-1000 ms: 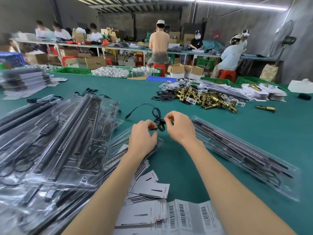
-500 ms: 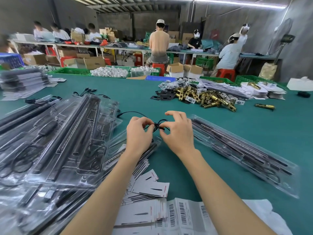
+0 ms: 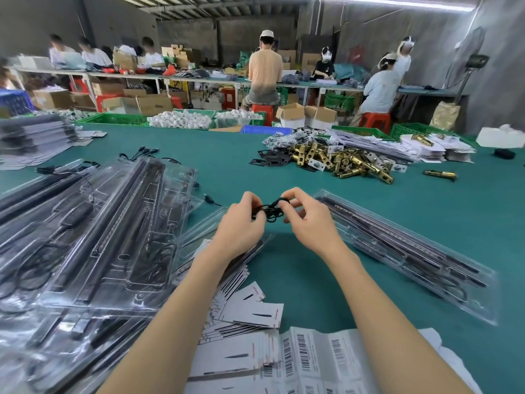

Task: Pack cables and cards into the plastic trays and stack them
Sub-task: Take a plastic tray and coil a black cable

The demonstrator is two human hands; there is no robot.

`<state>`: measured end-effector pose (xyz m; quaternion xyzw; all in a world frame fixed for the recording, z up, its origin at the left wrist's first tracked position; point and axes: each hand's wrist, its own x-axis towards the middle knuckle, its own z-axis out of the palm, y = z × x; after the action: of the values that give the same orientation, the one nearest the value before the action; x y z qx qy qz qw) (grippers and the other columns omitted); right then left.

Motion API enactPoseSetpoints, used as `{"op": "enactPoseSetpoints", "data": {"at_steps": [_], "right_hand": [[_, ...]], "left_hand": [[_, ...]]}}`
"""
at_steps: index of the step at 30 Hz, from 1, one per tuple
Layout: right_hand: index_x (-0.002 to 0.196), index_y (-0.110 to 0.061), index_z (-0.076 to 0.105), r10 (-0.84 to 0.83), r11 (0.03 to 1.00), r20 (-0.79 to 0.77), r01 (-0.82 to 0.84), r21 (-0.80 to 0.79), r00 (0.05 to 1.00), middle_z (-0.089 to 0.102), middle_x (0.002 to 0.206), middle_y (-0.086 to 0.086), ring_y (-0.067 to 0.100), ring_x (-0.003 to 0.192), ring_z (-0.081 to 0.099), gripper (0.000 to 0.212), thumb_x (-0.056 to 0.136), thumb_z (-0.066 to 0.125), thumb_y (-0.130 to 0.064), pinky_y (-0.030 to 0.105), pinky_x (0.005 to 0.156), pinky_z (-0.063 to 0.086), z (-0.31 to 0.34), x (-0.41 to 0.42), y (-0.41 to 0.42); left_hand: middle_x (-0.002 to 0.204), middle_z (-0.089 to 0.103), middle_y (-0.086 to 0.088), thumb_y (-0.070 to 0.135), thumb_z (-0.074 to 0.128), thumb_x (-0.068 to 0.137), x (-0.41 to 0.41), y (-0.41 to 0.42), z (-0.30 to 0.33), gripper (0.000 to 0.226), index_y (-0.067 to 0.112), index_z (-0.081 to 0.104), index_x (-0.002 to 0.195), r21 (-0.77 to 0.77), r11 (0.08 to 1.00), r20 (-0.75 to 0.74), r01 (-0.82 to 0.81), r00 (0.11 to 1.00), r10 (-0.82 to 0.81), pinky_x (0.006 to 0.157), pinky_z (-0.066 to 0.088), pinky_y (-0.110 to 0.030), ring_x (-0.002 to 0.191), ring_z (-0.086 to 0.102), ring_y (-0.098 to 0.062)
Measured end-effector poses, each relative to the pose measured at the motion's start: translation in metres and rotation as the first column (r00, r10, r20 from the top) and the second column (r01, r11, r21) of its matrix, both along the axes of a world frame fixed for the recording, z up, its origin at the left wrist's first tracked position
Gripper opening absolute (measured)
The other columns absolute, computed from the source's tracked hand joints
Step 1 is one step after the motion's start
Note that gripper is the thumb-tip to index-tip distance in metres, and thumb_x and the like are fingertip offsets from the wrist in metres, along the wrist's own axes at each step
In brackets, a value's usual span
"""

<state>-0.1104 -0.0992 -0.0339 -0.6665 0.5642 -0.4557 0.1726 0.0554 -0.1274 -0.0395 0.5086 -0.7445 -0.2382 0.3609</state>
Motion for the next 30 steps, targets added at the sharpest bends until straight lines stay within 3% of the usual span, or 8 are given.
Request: {"op": "enactPoseSetpoints", "data": {"at_steps": [4, 8, 11, 15, 19, 26, 28, 30], "right_hand": [[0.11, -0.037, 0.056, 0.126, 0.984, 0.218, -0.151, 0.1, 0.968, 0.075, 0.092, -0.004, 0.013, 0.078, 0.073, 0.014, 0.1, 0.059, -0.028, 0.036, 0.081, 0.057, 0.0, -0.005, -0.001], [0.121, -0.048, 0.038, 0.15, 0.984, -0.034, -0.145, 0.106, 0.988, 0.068, 0.097, -0.009, 0.01, 0.081, 0.063, 0.057, 0.08, 0.077, -0.034, 0.022, 0.073, 0.05, -0.001, -0.005, 0.001], [0.115, -0.045, 0.049, 0.017, 0.998, -0.071, -0.021, -0.064, 0.997, 0.07, 0.085, -0.008, 0.016, 0.081, 0.061, 0.033, 0.09, 0.069, -0.04, 0.038, 0.075, 0.052, 0.0, 0.001, 0.001], [0.104, -0.039, 0.064, -0.104, 0.985, -0.223, 0.069, -0.159, 0.969, 0.067, 0.098, -0.013, 0.014, 0.097, 0.057, 0.011, 0.093, 0.065, -0.04, 0.035, 0.081, 0.048, 0.004, -0.002, -0.001], [0.087, -0.03, 0.064, -0.102, 0.995, -0.008, 0.102, 0.008, 0.995, 0.064, 0.091, -0.013, 0.005, 0.085, 0.058, 0.008, 0.095, 0.064, -0.033, 0.026, 0.075, 0.043, 0.012, -0.004, -0.006], [0.1, -0.016, 0.056, -0.138, 0.925, 0.425, -0.037, 0.378, 0.895, 0.064, 0.106, 0.003, 0.011, 0.071, 0.069, 0.015, 0.106, 0.046, -0.026, 0.024, 0.056, 0.051, 0.014, -0.011, -0.008], [0.104, -0.016, 0.053, -0.124, 0.927, 0.425, -0.048, 0.373, 0.897, 0.062, 0.106, 0.003, 0.013, 0.072, 0.071, 0.014, 0.106, 0.044, -0.026, 0.025, 0.056, 0.054, 0.013, -0.012, -0.008], [0.106, -0.02, 0.052, -0.122, 0.948, 0.242, 0.041, 0.316, 0.963, 0.063, 0.098, -0.002, 0.01, 0.076, 0.067, 0.012, 0.106, 0.045, -0.029, 0.025, 0.059, 0.049, 0.011, -0.014, -0.01]], "left_hand": [[0.095, 0.07, 0.005, 0.021, 0.058, 0.098, 0.002, 0.001, 0.0, 0.017, 0.028, 0.054, 0.112, 0.039, 0.997, -0.173, 0.068, 0.983, -0.061, 0.069, 0.042, -0.026, 0.07, 0.055, -0.002], [0.087, 0.073, 0.007, 0.021, 0.061, 0.097, 0.001, 0.0, 0.002, 0.01, 0.03, 0.063, 0.102, 0.042, 0.998, -0.233, 0.04, 0.972, -0.029, 0.064, 0.04, -0.024, 0.061, 0.054, -0.001], [0.084, 0.074, 0.007, 0.028, 0.059, 0.099, 0.002, 0.004, 0.002, 0.01, 0.036, 0.056, 0.102, 0.063, 0.997, -0.285, 0.054, 0.958, -0.034, 0.068, 0.047, -0.031, 0.072, 0.063, -0.011], [0.081, 0.072, 0.011, 0.03, 0.061, 0.097, 0.002, 0.007, 0.002, 0.008, 0.034, 0.056, 0.092, 0.021, 1.0, -0.203, 0.02, 0.979, -0.015, 0.064, 0.044, -0.02, 0.068, 0.058, -0.002], [0.098, 0.063, 0.006, 0.026, 0.065, 0.095, 0.002, 0.005, 0.003, 0.007, 0.025, 0.061, 0.089, -0.108, 0.988, -0.086, -0.107, 0.992, 0.098, 0.083, 0.037, -0.024, 0.094, 0.053, -0.01], [0.081, 0.065, 0.003, 0.021, 0.055, 0.099, 0.002, 0.008, 0.004, 0.009, 0.012, 0.058, 0.097, -0.014, 0.988, -0.102, -0.155, 0.983, 0.153, 0.059, 0.043, -0.008, 0.067, 0.056, -0.005], [0.086, 0.065, 0.003, 0.022, 0.054, 0.1, 0.004, 0.008, 0.009, 0.009, 0.014, 0.057, 0.099, 0.018, 0.989, -0.126, -0.145, 0.981, 0.146, 0.057, 0.042, -0.009, 0.071, 0.056, -0.005], [0.088, 0.063, 0.004, 0.024, 0.051, 0.102, 0.008, 0.008, 0.014, 0.009, 0.016, 0.055, 0.1, 0.066, 0.992, -0.132, -0.108, 0.984, 0.116, 0.057, 0.041, -0.012, 0.072, 0.054, -0.005]]}}
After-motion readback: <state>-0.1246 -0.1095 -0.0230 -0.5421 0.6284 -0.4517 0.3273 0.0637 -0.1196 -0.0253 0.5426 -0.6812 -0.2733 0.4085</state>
